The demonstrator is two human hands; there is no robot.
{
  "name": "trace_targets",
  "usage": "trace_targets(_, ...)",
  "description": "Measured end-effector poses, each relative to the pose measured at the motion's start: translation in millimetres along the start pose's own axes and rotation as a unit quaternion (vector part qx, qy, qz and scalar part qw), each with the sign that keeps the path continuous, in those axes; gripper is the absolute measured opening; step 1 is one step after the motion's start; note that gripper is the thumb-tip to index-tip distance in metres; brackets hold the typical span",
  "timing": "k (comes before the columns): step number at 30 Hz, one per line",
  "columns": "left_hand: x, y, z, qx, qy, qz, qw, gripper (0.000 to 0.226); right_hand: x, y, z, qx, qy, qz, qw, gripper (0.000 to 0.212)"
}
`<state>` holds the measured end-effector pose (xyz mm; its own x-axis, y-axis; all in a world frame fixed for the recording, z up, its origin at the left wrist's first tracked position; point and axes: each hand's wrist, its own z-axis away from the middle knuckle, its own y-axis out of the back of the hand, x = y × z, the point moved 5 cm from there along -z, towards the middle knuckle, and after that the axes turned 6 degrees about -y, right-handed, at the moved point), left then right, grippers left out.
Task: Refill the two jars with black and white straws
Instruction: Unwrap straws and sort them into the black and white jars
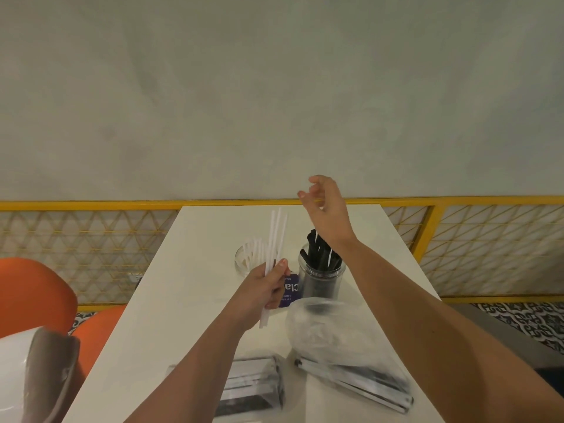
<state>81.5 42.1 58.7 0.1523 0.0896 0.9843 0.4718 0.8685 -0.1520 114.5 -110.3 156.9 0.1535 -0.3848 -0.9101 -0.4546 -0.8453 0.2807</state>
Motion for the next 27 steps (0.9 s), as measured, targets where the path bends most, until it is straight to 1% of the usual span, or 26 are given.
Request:
trace_targets(1,2,0,0,-0.004,-0.004,0.002,1.000,0.032,0,-10,3,-0.066,-0.055,-0.018,0.996,0.045)
trace_targets(2,4,-1,-1,-0.009,-0.008,0.004,1.000,0.032,1,-20,8,-0.138,-0.115,-0.038,0.983,0.053)
trace_targets(3,7,-1,-1,-0.013,-0.011,0.004,1.000,0.032,2,-30,15,-0.207,-0.169,-0.069,0.961,0.055)
trace_targets(4,9,-1,-1,-0.018,-0.011,0.003,1.000,0.032,2,-38,23,-0.266,-0.206,-0.111,0.935,0.049)
trace_targets(6,13,0,0,-0.031,-0.010,-0.005,0.999,0.032,-3,-48,35,-0.349,-0.230,-0.175,0.891,0.028)
trace_targets(7,13,1,1,-0.036,-0.009,-0.014,0.999,0.031,-5,-52,39,-0.369,-0.227,-0.186,0.882,0.020)
trace_targets(8,14,3,2,-0.035,-0.011,-0.025,0.999,0.030,-7,-53,41,-0.376,-0.217,-0.183,0.882,0.015)
trace_targets(10,17,11,1,-0.002,-0.042,-0.056,0.998,0.023,-9,-56,40,-0.361,-0.198,-0.162,0.897,0.014)
trace_targets(12,26,24,1,0.064,-0.100,-0.092,0.989,0.014,-14,-56,34,-0.321,-0.175,-0.152,0.918,0.014)
trace_targets(15,36,44,1,0.155,-0.156,-0.093,0.971,0.030,-24,-51,22,-0.234,-0.119,-0.201,0.944,0.013)
trace_targets(17,39,57,2,0.208,-0.173,-0.123,0.955,0.034,-25,-47,14,-0.171,-0.072,-0.193,0.963,0.018)
trace_targets(18,39,61,1,0.221,-0.173,-0.152,0.948,0.036,-23,-46,12,-0.145,-0.054,-0.177,0.972,0.020)
trace_targets(21,29,62,-3,0.202,-0.146,-0.265,0.931,0.039,-12,-53,14,-0.108,-0.026,-0.127,0.986,0.024)
trace_targets(23,18,59,-4,0.181,-0.128,-0.320,0.921,0.041,0,-60,19,-0.110,-0.043,-0.098,0.988,0.021)
trace_targets(25,10,56,-3,0.175,-0.115,-0.343,0.916,0.043,11,-67,24,-0.124,-0.072,-0.071,0.987,0.014)
trace_targets(27,6,54,-3,0.175,-0.111,-0.352,0.913,0.044,19,-71,27,-0.146,-0.087,-0.015,0.985,0.015)
